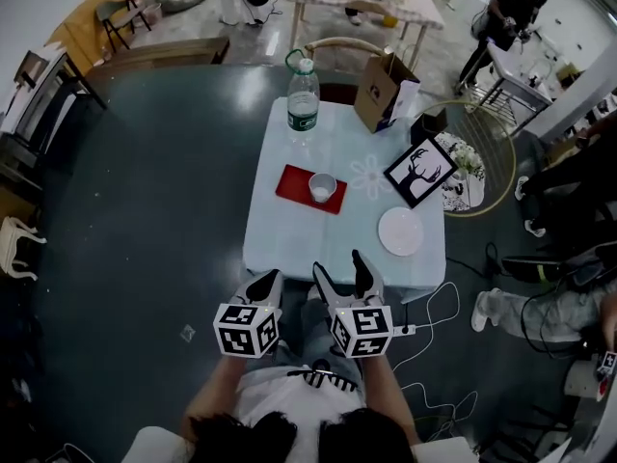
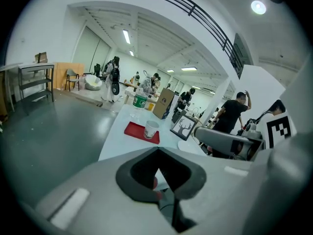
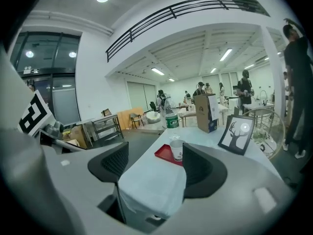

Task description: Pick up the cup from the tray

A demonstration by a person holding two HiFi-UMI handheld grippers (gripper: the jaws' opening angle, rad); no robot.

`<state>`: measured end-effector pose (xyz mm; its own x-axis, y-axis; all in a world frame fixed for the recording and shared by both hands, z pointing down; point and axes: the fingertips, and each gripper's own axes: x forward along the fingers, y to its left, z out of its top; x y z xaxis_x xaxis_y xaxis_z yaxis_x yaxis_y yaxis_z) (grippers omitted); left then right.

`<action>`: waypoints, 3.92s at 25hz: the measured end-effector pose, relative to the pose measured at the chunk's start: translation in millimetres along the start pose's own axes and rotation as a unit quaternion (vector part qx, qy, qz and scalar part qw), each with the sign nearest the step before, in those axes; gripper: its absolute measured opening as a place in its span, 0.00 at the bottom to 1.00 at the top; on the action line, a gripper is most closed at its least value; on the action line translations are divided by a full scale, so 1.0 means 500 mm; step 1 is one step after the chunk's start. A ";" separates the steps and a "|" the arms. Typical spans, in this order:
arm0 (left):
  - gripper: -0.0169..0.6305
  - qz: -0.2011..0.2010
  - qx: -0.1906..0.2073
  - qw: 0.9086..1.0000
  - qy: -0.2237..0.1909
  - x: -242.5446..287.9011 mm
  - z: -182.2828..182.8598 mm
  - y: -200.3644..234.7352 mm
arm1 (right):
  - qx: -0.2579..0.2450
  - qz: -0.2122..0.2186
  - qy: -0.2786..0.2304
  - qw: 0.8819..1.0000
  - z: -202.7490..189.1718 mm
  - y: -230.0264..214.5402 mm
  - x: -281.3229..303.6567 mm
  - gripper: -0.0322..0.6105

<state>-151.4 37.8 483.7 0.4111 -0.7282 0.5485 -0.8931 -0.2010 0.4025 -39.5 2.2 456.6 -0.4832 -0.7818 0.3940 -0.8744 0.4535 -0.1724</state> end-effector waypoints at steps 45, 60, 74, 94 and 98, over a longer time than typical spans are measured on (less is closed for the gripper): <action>0.03 0.125 -0.047 0.986 0.101 0.364 0.103 0.145 | -0.129 0.101 0.109 0.981 -0.092 -0.179 0.506 0.68; 0.03 0.110 -0.060 0.988 0.087 0.375 0.122 0.114 | -0.089 0.090 0.068 0.990 -0.022 -0.205 0.479 0.66; 0.03 0.063 -0.001 0.992 0.108 0.411 0.109 0.030 | -0.069 0.019 0.053 0.996 0.005 -0.329 0.407 0.66; 0.03 0.048 0.014 0.991 0.128 0.449 0.094 -0.002 | -0.024 -0.063 0.078 0.995 -0.062 -0.464 0.354 0.66; 0.03 0.047 0.020 0.990 0.133 0.460 0.097 -0.005 | -0.026 -0.066 0.079 0.994 -0.073 -0.468 0.356 0.66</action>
<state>-63.6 -161.0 573.2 0.3550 -0.5475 0.7578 -0.9339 -0.1704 0.3144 80.8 -227.5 600.2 -0.3482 -0.7610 0.5474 -0.9242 0.3763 -0.0648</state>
